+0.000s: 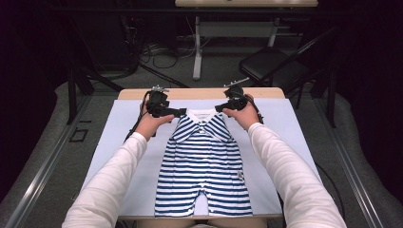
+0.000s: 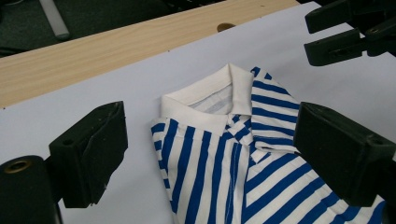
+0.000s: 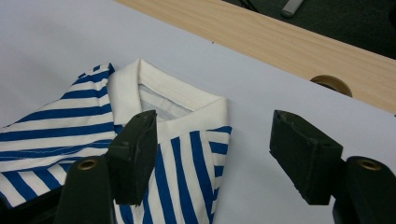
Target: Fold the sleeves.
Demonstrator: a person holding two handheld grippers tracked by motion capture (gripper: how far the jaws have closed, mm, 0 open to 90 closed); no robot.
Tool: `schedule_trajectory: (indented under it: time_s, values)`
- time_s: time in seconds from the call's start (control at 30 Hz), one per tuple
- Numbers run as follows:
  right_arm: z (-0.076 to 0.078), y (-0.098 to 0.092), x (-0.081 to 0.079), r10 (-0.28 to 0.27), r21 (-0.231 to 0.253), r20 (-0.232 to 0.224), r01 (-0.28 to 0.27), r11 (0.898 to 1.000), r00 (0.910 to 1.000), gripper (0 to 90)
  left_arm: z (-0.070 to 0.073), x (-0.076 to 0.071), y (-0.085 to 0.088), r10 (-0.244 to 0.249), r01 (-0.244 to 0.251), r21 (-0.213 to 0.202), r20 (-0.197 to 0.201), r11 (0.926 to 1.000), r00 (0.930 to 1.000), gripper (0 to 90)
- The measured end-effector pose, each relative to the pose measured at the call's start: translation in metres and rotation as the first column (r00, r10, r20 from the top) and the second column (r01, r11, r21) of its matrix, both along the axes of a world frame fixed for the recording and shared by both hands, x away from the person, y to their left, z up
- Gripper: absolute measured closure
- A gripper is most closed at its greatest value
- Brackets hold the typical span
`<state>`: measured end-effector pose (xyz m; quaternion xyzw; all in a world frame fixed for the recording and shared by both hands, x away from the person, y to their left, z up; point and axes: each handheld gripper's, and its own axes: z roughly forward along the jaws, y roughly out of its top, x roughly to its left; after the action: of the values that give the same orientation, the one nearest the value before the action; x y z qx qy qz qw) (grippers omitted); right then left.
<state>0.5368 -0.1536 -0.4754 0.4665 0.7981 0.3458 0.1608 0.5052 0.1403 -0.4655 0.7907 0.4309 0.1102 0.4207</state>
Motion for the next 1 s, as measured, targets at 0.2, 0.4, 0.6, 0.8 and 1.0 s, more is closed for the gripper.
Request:
schedule_trajectory:
  time_s: [0.2,0.4,0.6,0.8,1.0]
  values:
    - [0.0,0.003,0.004,-0.007,0.0,0.0,0.007,1.0,1.0,32.2,-0.005,0.008,-0.004,0.015,-0.015,0.007,-0.008,0.9999,0.9999,15.7]
    - [-0.004,0.006,0.006,-0.014,-0.013,0.009,0.015,1.0,0.9999,32.3,-0.012,0.014,-0.006,0.029,-0.029,0.009,-0.022,0.9995,0.9993,16.1]
    - [-0.008,0.008,0.008,-0.025,-0.015,0.009,0.025,1.0,0.9997,32.3,-0.018,0.021,-0.005,0.055,-0.055,0.019,-0.017,0.9983,0.9983,19.4]
    - [-0.014,0.01,0.01,-0.02,-0.021,-0.003,0.02,1.0,0.9998,32.5,-0.024,0.027,-0.003,0.066,-0.066,-0.004,-0.006,0.9978,0.9978,26.3]
    - [-0.021,0.014,0.013,-0.01,-0.015,-0.005,0.009,1.0,0.9999,34.4,-0.032,0.034,-0.004,0.068,-0.068,-0.005,-0.028,0.9977,0.9973,32.5]
